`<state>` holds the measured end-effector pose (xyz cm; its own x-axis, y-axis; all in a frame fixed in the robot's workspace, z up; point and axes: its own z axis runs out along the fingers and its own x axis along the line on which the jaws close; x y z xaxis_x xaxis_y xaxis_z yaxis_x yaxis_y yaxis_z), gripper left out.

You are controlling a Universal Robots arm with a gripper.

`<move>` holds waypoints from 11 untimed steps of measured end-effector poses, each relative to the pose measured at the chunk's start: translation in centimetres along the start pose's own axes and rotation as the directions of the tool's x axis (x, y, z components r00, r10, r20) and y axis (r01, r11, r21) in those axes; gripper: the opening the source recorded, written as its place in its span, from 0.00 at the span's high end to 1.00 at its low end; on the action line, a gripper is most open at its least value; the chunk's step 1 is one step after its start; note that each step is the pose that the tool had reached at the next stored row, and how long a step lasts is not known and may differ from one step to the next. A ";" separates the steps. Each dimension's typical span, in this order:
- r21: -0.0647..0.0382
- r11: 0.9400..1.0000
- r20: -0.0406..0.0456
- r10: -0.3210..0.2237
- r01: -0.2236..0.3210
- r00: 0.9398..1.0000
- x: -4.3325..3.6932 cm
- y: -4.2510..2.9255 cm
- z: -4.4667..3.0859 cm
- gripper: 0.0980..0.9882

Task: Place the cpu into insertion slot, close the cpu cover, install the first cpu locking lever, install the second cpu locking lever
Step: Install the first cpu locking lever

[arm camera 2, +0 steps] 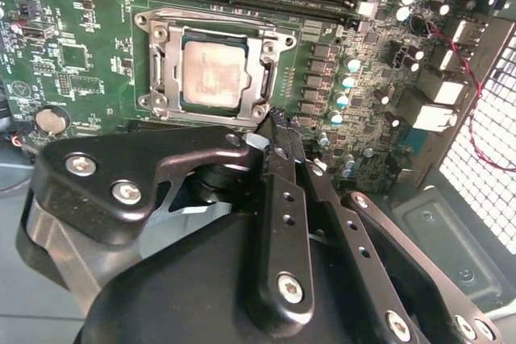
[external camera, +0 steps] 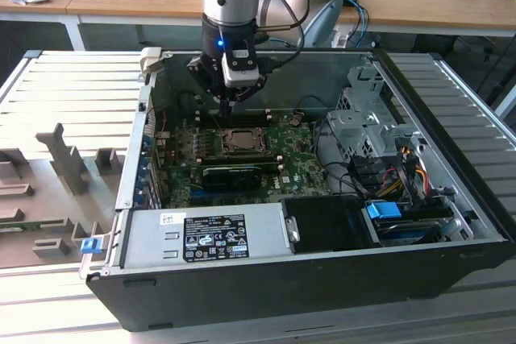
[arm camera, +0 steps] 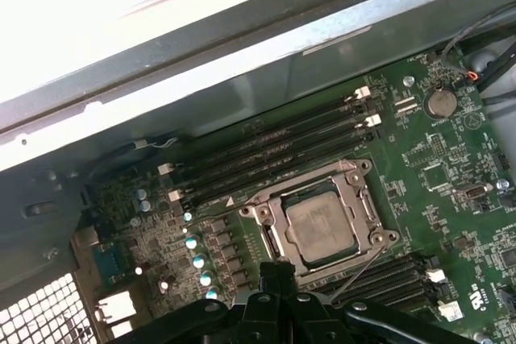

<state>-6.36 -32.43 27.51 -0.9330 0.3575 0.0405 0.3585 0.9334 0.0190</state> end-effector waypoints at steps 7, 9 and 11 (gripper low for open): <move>0.000 1.000 0.000 -0.009 0.009 1.000 0.79 -0.35 0.12 0.99; -0.001 0.999 -0.002 -0.043 0.043 0.999 0.86 -0.40 0.43 0.99; 0.002 0.994 -0.003 -0.113 0.113 0.994 0.84 -0.41 0.96 0.99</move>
<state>-7.32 -32.48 26.58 -0.9674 0.2500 0.0414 0.2510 0.9677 0.0216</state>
